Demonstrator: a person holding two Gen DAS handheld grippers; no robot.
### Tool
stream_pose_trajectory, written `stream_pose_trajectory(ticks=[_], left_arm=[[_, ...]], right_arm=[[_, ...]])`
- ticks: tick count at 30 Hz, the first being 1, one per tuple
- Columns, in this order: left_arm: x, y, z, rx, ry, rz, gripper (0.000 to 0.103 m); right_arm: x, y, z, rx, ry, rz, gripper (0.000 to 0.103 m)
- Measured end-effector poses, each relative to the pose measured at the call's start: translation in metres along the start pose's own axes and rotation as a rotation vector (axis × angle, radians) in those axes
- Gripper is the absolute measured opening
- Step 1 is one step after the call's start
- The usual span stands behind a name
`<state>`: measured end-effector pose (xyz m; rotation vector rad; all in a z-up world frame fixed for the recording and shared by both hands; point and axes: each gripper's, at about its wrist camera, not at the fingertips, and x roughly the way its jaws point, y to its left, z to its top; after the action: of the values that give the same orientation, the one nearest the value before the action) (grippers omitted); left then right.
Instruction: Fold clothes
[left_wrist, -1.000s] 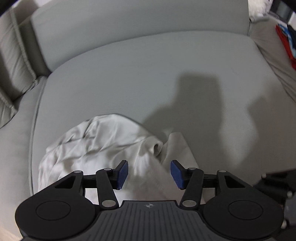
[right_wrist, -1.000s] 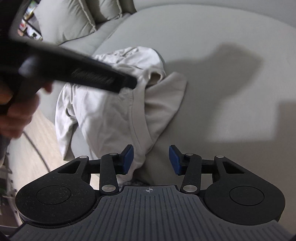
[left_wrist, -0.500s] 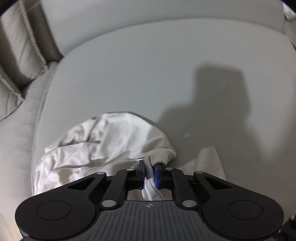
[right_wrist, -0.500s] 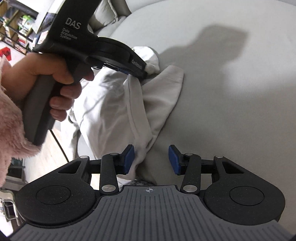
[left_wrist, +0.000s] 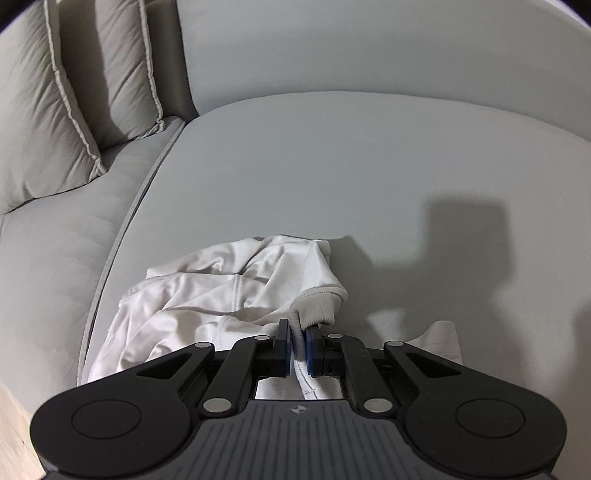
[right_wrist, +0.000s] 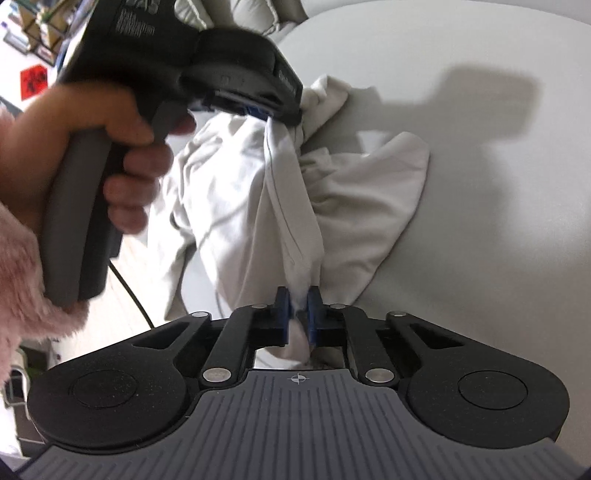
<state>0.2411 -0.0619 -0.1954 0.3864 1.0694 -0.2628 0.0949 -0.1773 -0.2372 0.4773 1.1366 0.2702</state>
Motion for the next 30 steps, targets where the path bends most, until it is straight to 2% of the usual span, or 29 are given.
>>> stream_pose_trajectory(ticks=[7,13,17,21,24,27,30], left_arm=[[-0.033,0.017,-0.009,-0.071,-0.067,0.027,0.008],[-0.067,0.039,-0.020,-0.135,-0.129,0.054,0.008],[-0.100,0.057,-0.035,-0.199,-0.183,0.079,0.008],[-0.141,0.063,-0.054,-0.256,-0.276,0.100,0.007],[-0.181,0.059,-0.071,-0.294,-0.371,0.115,0.007],[-0.211,0.048,-0.076,-0.334,-0.459,0.101,0.007],[-0.225,0.028,-0.059,-0.356,-0.512,0.067,0.007]], right_arm=[[-0.014,0.015,0.009,-0.068,-0.045,-0.047,0.005],[-0.041,0.043,0.012,-0.161,-0.101,-0.095,0.005],[-0.059,0.059,0.009,-0.208,-0.136,-0.097,0.005],[-0.078,0.078,-0.003,-0.272,-0.172,-0.083,0.005],[-0.101,0.090,-0.014,-0.341,-0.239,-0.104,0.004],[-0.131,0.093,-0.018,-0.402,-0.339,-0.170,0.004],[-0.162,0.084,-0.002,-0.445,-0.414,-0.252,0.004]])
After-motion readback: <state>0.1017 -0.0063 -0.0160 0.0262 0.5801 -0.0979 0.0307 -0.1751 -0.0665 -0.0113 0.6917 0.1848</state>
